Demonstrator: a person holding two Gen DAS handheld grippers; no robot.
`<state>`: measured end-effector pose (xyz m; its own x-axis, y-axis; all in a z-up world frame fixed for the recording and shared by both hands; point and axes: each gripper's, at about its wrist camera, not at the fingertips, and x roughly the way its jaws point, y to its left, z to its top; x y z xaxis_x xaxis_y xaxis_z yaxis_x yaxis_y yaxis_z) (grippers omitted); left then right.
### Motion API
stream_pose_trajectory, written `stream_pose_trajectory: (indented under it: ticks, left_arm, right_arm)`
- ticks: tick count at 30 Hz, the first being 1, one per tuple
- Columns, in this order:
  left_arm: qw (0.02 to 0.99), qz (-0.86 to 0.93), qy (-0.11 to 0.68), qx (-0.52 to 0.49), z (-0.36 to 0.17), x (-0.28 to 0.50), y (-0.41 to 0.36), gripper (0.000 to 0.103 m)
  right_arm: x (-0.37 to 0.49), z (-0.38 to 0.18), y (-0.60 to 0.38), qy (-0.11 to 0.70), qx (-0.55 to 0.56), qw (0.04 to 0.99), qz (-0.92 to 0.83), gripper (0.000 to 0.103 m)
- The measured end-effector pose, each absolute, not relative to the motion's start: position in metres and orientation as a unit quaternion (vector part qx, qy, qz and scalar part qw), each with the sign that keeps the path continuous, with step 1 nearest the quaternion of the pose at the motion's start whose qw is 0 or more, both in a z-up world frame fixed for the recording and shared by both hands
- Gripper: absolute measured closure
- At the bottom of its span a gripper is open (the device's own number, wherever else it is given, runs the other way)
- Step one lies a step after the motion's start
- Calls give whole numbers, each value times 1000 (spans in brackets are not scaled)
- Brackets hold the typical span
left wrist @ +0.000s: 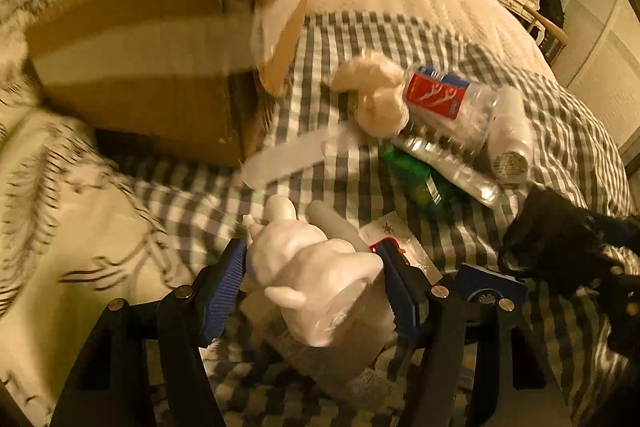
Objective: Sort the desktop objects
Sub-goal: 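Grasp the white figurine with the left gripper while the right grasps the black cup, then lift the white figurine with the left gripper while the right holds the black cup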
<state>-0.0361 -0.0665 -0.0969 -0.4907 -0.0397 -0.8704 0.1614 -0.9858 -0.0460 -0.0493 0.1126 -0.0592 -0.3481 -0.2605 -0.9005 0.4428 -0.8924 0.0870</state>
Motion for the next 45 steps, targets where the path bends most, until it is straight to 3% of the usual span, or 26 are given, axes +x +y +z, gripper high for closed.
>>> stream_pose_trajectory:
  ticks: [5, 16, 29, 33, 40, 45]
  left_arm:
    - [68, -879, 30, 471, -81, -26, -62, 35]
    - [38, -912, 44, 406, -43, -21, -58, 36]
    - [-17, -930, -36, 364, -30, -20, -15, 36]
    - [-50, -926, -26, 374, -27, -23, -12, 30]
    - [-48, -920, -39, 386, -36, -28, -8, 30]
    - [-20, -886, -46, 462, -71, -46, -10, 28]
  right_arm:
    - [-39, -40, 117, 99, 502, 203, -835, 46]
    - [-26, -18, 124, 105, 466, 198, -856, 46]
    - [-28, -4, 140, 73, 449, 194, -869, 46]
    - [-28, 0, 145, 65, 444, 194, -872, 46]
    - [-30, 2, 151, 55, 444, 186, -875, 46]
    - [-31, 1, 152, 54, 447, 183, -874, 46]
